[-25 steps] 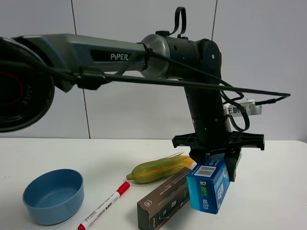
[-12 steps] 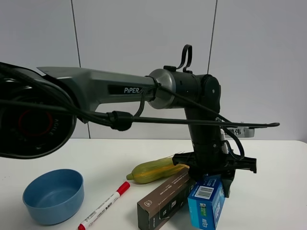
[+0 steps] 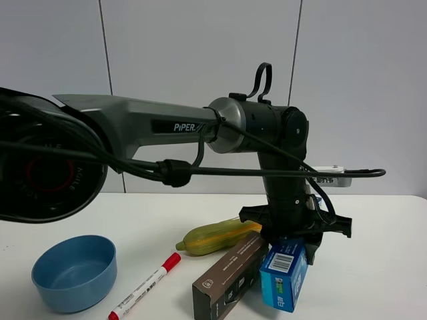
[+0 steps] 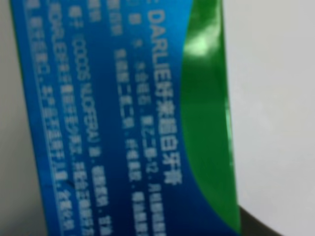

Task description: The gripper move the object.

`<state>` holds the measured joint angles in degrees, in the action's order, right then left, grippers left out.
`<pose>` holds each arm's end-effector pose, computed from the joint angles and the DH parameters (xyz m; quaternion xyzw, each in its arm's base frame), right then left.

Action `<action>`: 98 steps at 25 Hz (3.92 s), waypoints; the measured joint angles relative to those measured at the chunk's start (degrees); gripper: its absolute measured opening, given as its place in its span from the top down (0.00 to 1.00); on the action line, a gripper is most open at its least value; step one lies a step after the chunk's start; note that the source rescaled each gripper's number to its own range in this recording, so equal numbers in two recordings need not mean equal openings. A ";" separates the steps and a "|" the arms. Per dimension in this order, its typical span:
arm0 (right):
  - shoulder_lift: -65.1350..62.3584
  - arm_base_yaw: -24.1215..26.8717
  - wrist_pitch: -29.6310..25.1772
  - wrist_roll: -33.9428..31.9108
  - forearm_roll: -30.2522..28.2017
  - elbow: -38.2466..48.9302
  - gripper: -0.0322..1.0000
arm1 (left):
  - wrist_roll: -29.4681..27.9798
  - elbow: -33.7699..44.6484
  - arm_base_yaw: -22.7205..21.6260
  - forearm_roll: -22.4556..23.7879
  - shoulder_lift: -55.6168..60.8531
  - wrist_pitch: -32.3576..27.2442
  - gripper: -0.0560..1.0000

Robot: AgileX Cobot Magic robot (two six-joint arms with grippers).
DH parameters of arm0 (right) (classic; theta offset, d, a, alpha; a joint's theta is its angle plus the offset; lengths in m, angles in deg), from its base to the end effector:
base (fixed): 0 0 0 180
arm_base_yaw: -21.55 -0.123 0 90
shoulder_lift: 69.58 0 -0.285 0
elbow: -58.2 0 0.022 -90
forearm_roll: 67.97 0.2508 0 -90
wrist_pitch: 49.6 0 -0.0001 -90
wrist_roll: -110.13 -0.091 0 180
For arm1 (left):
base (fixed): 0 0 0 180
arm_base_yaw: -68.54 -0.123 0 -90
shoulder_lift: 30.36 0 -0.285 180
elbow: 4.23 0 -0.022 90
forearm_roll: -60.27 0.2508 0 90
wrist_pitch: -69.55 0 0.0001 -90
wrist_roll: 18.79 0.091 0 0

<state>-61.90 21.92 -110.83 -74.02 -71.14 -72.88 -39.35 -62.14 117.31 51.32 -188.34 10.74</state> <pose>-0.0048 -0.0044 0.2750 0.0349 0.8554 -0.0106 0.5167 0.3520 -0.4200 0.1237 0.2122 0.9572 -0.1640 0.1087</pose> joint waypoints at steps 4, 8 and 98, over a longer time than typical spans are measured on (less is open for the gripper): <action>0.00 0.00 0.00 0.00 0.00 0.00 0.00 | 0.00 0.00 0.00 0.05 -0.05 0.31 0.94; 0.00 0.00 0.00 0.00 0.00 0.00 0.00 | -0.59 0.00 0.00 -1.31 -0.57 0.72 0.94; 0.00 0.00 0.00 0.00 0.05 0.00 0.00 | 26.17 -18.03 -36.82 6.47 8.24 -11.02 0.01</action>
<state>-61.90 21.92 -110.83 -74.02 -71.09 -72.88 -13.19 -80.17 80.49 57.79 -180.10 -0.28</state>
